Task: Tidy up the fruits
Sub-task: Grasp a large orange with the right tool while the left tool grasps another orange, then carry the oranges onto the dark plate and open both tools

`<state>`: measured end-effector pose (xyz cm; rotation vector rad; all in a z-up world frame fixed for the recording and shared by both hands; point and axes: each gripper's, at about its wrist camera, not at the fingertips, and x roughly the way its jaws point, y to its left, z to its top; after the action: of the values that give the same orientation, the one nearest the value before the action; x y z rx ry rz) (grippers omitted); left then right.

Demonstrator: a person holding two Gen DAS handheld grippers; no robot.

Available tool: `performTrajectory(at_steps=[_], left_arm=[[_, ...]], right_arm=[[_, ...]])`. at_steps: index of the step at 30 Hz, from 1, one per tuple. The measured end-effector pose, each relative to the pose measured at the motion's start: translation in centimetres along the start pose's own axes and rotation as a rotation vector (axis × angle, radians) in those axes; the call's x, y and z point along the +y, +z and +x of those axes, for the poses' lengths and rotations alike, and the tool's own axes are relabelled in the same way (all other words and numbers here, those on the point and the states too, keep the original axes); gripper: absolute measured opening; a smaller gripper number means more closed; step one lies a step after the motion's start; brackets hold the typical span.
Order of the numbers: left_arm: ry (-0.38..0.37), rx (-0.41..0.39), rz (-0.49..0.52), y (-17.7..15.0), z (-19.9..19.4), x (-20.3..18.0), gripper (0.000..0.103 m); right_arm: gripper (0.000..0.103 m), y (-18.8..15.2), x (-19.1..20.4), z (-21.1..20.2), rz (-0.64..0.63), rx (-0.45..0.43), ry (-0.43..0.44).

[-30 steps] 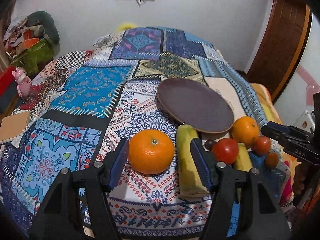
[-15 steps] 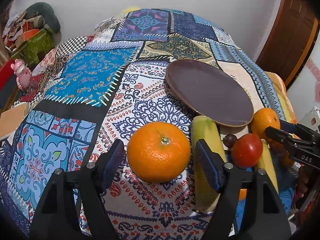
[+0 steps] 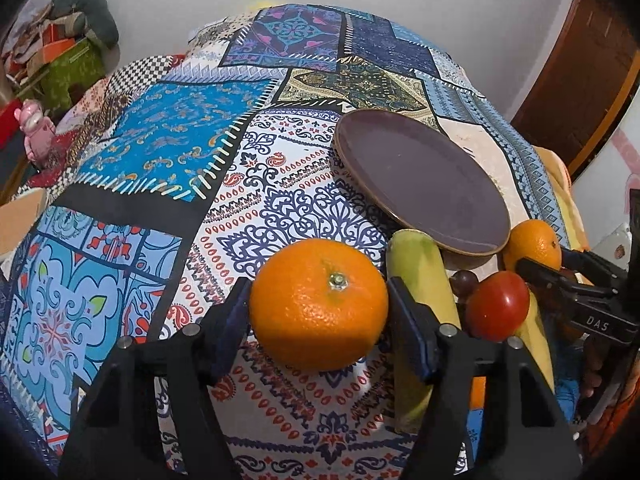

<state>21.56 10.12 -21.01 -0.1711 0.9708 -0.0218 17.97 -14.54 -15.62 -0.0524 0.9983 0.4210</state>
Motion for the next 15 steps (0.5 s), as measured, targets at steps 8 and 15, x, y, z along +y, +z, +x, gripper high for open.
performTrajectory(at_steps=[8,15], left_arm=[[0.002,-0.016,0.012,-0.2,-1.0,-0.3,0.066],[0.006,-0.056,0.022,0.2,-3.0,-0.7,0.066]], right_arm=[[0.067,-0.1,0.1,-0.6,0.000,-0.002,0.002],[0.067,0.3,0.1,-2.5,-0.004,-0.046,0.009]])
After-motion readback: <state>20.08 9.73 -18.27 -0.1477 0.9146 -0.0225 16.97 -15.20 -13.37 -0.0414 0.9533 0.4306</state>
